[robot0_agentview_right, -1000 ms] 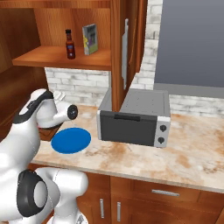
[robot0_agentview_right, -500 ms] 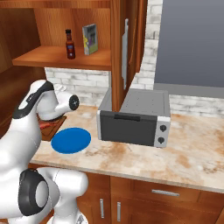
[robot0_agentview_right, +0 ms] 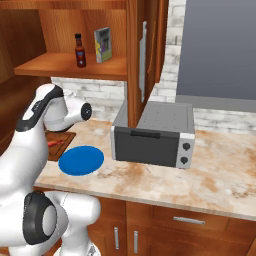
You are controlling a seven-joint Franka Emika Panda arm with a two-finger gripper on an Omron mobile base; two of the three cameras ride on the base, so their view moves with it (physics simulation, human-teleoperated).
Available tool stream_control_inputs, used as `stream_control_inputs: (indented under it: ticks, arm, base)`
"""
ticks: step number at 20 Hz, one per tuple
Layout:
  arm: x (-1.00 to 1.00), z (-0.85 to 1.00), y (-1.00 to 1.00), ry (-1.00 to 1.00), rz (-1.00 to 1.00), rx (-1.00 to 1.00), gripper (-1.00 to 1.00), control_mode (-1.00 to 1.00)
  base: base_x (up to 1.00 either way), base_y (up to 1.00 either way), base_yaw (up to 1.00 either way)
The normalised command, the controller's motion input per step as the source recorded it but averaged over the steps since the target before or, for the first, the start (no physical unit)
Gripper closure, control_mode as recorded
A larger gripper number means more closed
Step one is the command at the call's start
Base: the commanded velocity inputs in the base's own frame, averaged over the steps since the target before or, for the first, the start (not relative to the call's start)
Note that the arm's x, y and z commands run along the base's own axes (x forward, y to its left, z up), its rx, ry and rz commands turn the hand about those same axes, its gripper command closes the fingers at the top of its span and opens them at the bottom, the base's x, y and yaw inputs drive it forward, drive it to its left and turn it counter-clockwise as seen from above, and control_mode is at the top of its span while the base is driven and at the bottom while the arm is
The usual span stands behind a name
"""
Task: Pick the fish from the plate and place it on the cutting board. Then pick the condiment bottle from the cabinet and place it next to the cutting board.
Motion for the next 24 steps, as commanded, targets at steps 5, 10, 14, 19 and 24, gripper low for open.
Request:
stream_control_inputs:
  ticks: [5,10,14,19,24]
  arm:
    - [0.0,0.36,-0.02,0.0,-0.03,0.0,-1.0,-1.0]
    - [0.0,0.35,-0.06,0.0,-0.04,0.0,-1.0,-1.0]
    - [0.0,0.4,-0.07,0.0,-0.04,0.0,-1.0,-1.0]
    - [0.0,0.41,-0.09,0.0,-0.04,0.0,-1.0,-1.0]
    - [0.0,0.38,-0.09,0.0,-0.04,0.0,-1.0,-1.0]
  base:
    - [0.0,0.0,0.0]
    - [0.0,0.0,0.0]
    - [0.0,0.0,0.0]
    - [0.0,0.0,0.0]
    - [0.0,0.0,0.0]
